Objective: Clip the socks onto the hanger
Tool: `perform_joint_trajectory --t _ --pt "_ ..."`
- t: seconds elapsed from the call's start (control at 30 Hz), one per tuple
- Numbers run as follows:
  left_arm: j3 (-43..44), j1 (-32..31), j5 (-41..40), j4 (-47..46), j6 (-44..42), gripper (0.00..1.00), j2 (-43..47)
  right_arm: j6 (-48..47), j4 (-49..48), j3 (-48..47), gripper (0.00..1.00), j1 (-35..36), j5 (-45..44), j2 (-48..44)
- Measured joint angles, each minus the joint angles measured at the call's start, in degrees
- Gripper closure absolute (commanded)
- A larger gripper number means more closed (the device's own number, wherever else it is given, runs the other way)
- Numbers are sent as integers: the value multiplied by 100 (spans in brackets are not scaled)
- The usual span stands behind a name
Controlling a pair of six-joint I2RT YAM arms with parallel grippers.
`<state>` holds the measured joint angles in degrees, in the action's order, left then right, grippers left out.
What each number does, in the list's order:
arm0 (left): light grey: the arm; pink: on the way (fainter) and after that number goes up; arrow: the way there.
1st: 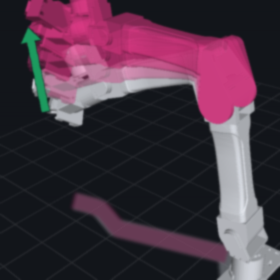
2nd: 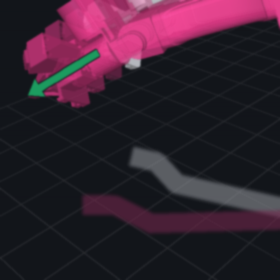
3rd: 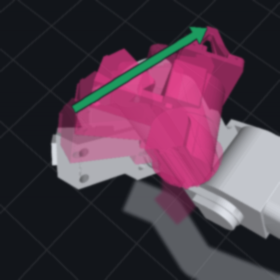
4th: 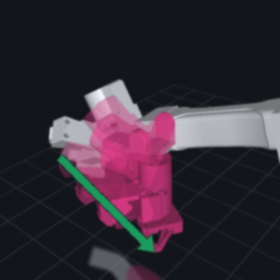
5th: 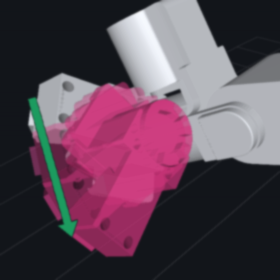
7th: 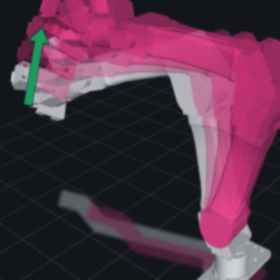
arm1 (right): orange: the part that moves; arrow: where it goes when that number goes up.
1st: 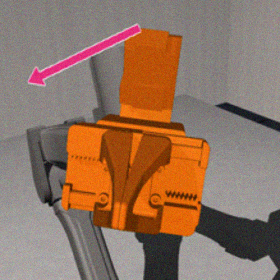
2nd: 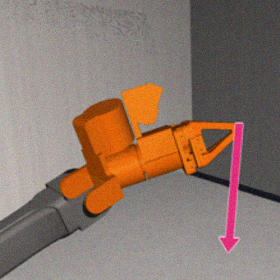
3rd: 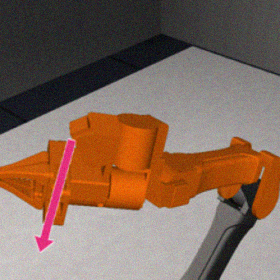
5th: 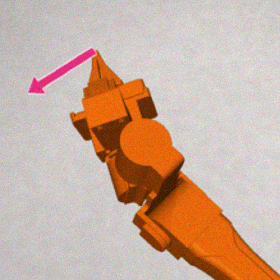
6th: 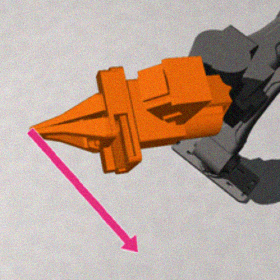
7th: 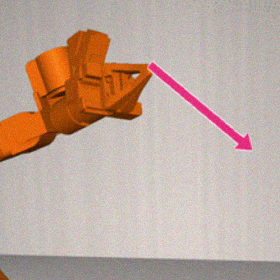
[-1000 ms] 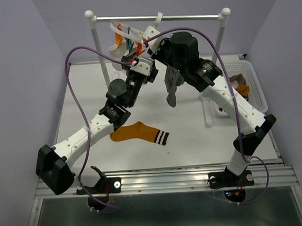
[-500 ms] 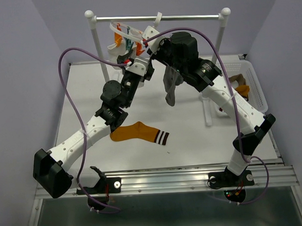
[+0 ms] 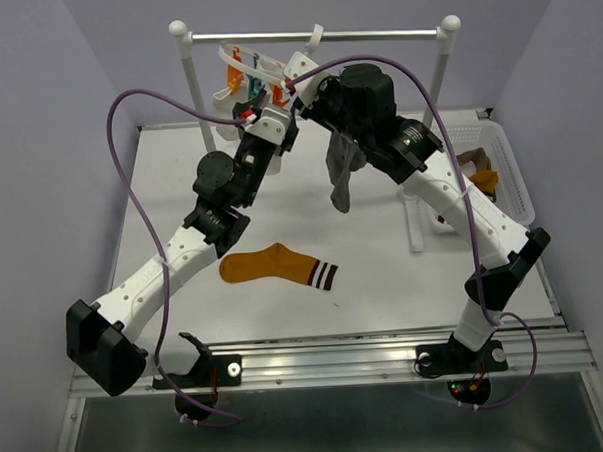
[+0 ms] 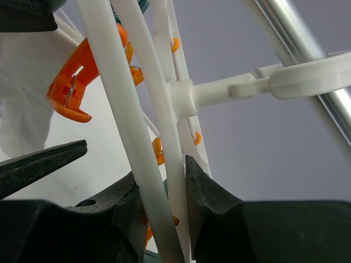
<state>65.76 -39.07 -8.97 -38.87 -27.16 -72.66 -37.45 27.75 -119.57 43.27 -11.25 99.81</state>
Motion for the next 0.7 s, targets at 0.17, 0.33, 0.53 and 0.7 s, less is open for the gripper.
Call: perform_joint_trajectory --t 0.17,0.33,0.53,0.7 --pt "164 162 240 144 28 34 -90 15 -4 0 79 0 22 0" --pt "295 284 424 289 74 38 -205 22 -15 0 78 0 35 0" --pt "297 319 546 356 109 52 -236 22 -17 0 78 0 42 0" --pt "297 321 660 367 114 57 -236 24 -24 4 78 0 48 0"
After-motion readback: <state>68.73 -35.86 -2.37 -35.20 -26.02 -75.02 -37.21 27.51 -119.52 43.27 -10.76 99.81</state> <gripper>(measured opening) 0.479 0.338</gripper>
